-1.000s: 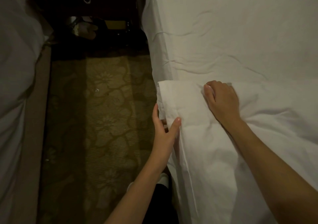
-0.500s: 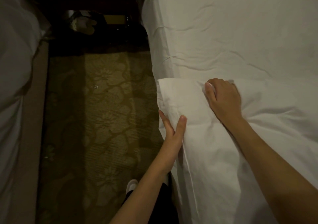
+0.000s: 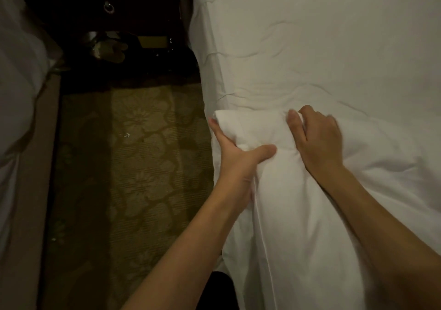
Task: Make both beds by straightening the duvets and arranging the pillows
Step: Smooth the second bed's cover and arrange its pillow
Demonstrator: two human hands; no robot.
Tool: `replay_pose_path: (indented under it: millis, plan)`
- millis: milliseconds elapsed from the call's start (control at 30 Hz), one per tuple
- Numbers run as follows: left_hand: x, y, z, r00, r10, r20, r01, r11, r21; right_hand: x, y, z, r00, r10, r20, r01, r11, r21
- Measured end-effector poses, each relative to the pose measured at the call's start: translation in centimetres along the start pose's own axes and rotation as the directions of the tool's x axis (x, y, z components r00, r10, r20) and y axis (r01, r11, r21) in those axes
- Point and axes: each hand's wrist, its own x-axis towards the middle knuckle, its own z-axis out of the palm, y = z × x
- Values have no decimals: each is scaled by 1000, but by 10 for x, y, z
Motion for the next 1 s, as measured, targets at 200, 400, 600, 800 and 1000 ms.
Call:
replay_pose_path:
  millis: [200, 400, 600, 800, 1000]
  plan:
    - [6, 51, 43, 994, 103, -32, -106, 989, -108, 49, -1, -25, 980, -21, -200, 12, 999, -46]
    - [27, 100, 63, 802, 535, 265, -593, 767, 247, 96, 10, -47, 905, -113, -410, 76, 991, -106]
    - [79, 28, 9, 974, 203, -101, -164, 939, 303, 71, 33, 25, 950, -165, 266, 219, 958, -185]
    - [100, 3, 4, 941, 273, -197, -172, 893, 417, 45, 54, 43, 953, -235, 191, 283, 914, -290]
    - [105, 5, 6, 815, 560, -150, -334, 664, 669, 69, 46, 46, 921, -382, -75, 343, 888, -307]
